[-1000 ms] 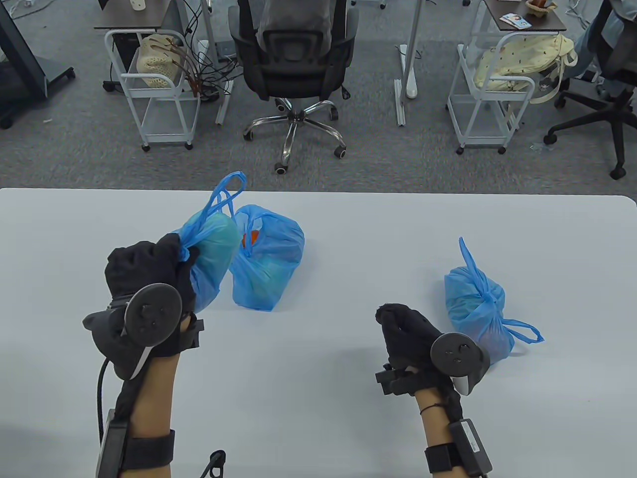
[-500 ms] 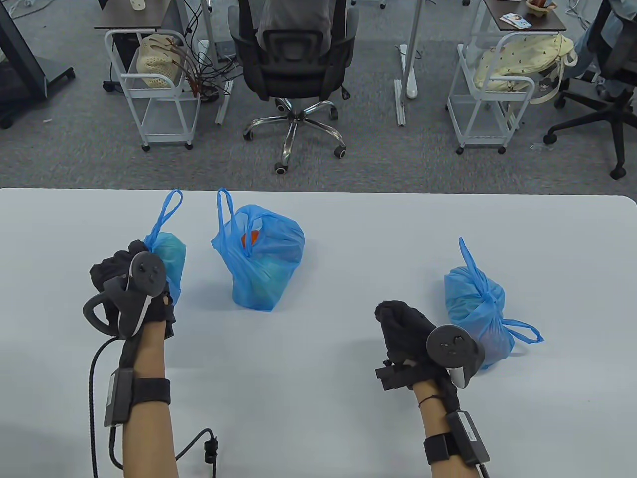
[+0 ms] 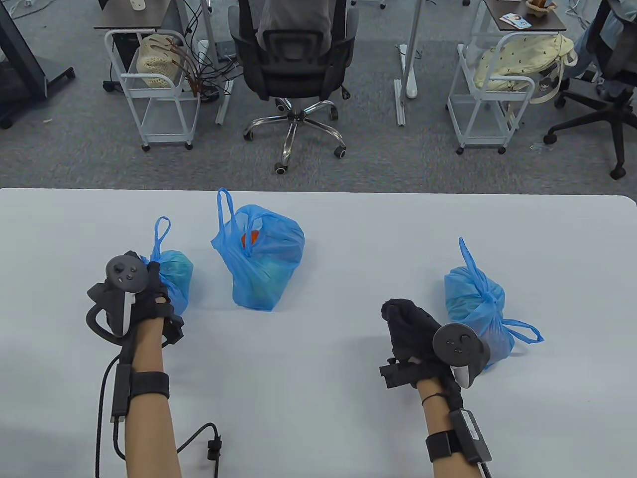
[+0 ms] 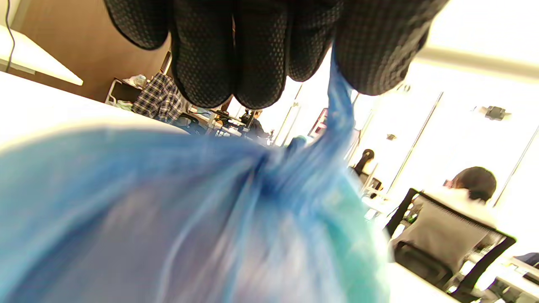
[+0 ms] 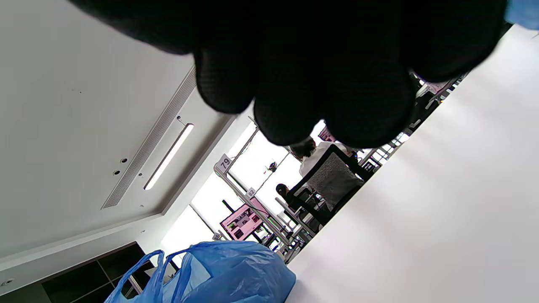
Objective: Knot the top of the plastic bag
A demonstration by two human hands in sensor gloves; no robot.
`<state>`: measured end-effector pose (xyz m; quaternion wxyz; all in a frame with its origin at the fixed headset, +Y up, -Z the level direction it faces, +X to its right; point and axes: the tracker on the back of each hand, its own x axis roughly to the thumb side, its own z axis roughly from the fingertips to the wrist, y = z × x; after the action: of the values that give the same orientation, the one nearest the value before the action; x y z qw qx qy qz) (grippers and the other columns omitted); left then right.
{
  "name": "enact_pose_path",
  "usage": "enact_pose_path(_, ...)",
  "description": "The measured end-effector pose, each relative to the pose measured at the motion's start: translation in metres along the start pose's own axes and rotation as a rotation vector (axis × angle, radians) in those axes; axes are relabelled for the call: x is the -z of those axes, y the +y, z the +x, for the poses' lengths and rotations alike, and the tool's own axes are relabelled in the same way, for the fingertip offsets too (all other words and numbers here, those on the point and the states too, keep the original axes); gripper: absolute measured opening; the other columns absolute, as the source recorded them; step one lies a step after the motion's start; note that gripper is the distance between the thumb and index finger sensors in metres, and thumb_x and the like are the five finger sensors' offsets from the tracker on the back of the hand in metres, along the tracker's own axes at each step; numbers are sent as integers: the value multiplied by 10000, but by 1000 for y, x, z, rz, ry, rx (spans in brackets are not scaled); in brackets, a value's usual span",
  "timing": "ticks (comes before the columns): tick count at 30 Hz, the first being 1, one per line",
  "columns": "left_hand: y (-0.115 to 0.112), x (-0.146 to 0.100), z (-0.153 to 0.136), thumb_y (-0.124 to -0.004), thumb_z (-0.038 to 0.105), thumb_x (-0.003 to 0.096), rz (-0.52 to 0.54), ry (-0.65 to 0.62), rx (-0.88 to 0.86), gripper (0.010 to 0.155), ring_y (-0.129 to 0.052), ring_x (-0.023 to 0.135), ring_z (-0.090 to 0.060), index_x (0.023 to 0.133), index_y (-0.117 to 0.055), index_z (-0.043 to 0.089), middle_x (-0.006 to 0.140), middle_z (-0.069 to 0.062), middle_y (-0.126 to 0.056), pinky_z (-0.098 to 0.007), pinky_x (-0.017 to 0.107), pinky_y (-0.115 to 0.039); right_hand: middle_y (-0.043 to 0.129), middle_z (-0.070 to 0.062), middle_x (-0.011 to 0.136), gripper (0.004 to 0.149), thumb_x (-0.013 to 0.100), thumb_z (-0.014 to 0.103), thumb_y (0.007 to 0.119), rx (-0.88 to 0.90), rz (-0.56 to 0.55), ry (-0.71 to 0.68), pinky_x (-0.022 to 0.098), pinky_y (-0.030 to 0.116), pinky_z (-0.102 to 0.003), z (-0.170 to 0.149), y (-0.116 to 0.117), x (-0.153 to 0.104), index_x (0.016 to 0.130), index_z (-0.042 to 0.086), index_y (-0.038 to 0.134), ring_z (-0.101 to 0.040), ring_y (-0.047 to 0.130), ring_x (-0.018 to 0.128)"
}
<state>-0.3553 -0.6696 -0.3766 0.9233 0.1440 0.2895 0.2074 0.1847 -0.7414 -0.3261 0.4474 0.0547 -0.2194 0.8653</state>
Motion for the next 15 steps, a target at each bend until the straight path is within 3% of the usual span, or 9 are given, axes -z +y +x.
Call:
enact_pose_path(7,97,-17,15,-750,490,536,137,-69,-49,562,-853,893,-377,1039,-699,244,982,-82,-858,-624,720,-571,1014,-150,607,404,503,401,731,-10,-7,-3,418,767,-637,-1,-2,0,691,103,928,-388,1039,489)
enact_pose_path(12,142,-36,31,-747,494,538,218,-138,-52,543,-865,885,-371,1023,-729,250,969,-79,-876,-623,716,-582,1014,-150,606,404,503,401,731,-13,-9,-5,418,766,-638,-1,-3,0,691,102,928,-390,1039,488)
enact_pose_path(15,152,-45,43,-735,414,551,236,-170,-68,460,-905,856,-353,983,-785,266,915,-55,-931,-611,704,-620,1013,-150,608,405,503,401,731,-28,2,-13,418,767,-638,0,-2,-1,693,102,928,-390,1039,490)
